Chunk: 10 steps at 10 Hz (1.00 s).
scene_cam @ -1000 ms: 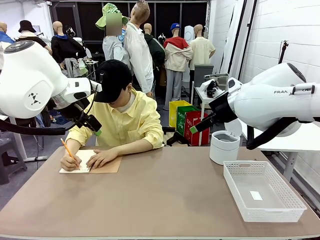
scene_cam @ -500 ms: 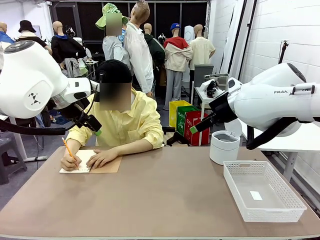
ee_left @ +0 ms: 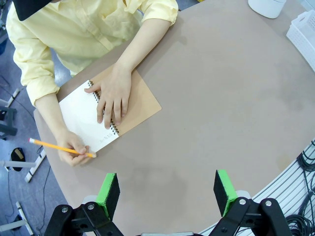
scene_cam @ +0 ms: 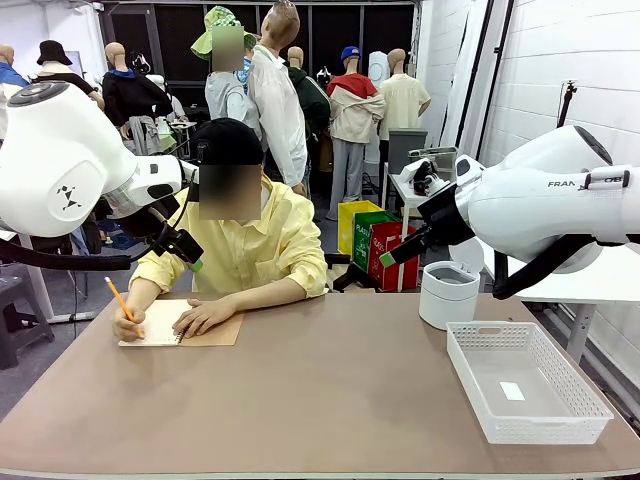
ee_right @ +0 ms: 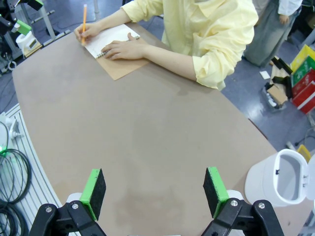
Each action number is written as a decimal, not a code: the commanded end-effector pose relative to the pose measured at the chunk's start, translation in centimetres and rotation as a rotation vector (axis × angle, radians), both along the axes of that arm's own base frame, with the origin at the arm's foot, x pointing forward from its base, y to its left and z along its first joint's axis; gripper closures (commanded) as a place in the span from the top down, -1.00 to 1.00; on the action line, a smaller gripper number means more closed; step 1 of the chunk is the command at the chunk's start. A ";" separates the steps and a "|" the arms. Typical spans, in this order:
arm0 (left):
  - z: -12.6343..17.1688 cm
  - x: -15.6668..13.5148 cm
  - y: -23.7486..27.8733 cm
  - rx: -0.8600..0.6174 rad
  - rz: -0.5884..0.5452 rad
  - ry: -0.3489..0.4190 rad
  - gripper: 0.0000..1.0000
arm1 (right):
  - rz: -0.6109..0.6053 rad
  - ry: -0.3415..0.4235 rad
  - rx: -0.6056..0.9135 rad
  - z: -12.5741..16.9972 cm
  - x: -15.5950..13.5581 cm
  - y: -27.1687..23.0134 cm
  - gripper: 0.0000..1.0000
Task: Sort the paper based on its condition.
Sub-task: If a person hands you a paper, place it in the Organizing basket , and if it's crumpled, put it in the Trash can.
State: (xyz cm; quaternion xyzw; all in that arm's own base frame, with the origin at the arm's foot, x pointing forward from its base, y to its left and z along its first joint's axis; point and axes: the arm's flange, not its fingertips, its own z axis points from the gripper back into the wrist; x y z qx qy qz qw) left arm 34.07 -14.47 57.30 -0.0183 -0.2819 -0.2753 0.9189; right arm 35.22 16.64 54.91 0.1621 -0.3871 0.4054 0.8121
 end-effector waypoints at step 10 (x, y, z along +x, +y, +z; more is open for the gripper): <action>-0.2 0.1 0.1 -0.001 -0.008 -0.011 1.00 | 0.002 0.007 0.003 -0.1 -0.1 0.0 1.00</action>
